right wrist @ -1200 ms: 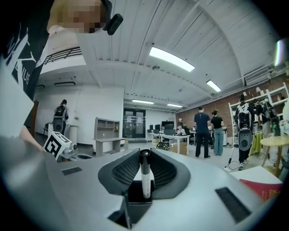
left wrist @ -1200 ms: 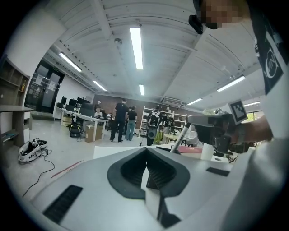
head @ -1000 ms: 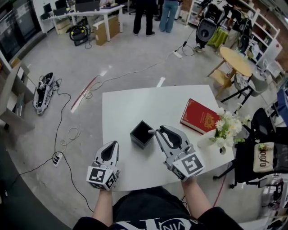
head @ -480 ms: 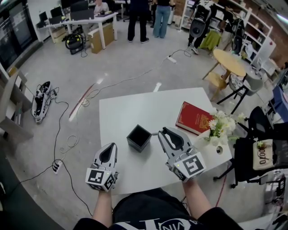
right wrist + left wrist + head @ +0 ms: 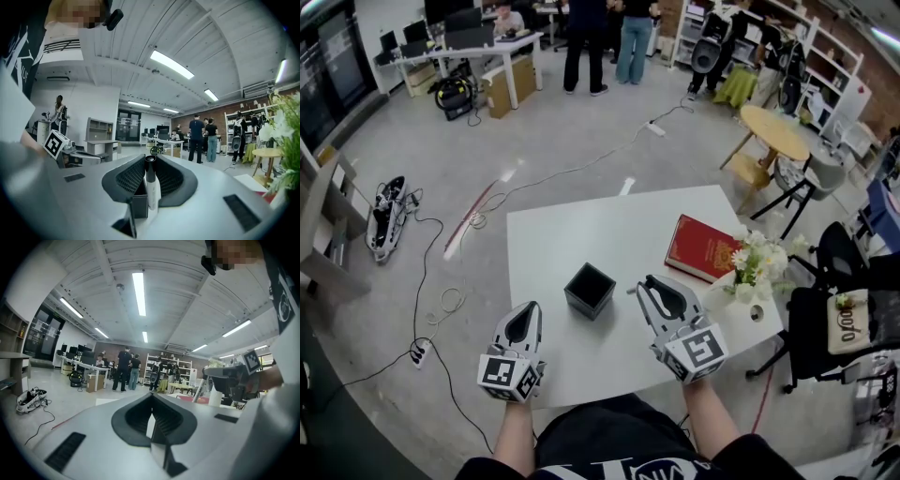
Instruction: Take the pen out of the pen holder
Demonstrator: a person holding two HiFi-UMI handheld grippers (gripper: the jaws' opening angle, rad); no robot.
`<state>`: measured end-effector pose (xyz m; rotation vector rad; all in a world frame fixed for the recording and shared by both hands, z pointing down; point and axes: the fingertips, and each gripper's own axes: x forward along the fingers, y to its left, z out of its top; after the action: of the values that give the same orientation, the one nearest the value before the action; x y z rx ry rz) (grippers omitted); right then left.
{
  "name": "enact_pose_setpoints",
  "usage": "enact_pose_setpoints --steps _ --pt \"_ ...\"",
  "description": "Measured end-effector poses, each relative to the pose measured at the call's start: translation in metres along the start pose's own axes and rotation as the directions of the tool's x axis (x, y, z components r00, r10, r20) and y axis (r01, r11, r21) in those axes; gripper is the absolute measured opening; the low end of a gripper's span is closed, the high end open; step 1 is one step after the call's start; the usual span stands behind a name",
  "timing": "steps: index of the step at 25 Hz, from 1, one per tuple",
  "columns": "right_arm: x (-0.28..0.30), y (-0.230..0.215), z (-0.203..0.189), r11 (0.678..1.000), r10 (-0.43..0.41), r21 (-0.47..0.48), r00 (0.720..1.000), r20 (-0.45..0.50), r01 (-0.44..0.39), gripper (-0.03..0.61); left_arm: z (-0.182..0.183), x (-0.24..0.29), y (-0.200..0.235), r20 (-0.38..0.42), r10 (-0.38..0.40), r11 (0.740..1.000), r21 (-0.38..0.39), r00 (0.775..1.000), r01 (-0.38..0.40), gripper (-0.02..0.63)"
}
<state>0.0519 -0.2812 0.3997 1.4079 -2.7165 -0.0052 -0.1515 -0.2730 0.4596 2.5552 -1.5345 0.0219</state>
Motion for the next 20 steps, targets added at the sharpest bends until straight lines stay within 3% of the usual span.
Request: enact_pose_setpoints --steps 20 --pt "-0.006 0.001 -0.043 0.999 -0.018 0.033 0.996 -0.082 0.021 0.078 0.006 -0.014 0.014 0.014 0.042 0.999 -0.005 0.999 -0.042 -0.002"
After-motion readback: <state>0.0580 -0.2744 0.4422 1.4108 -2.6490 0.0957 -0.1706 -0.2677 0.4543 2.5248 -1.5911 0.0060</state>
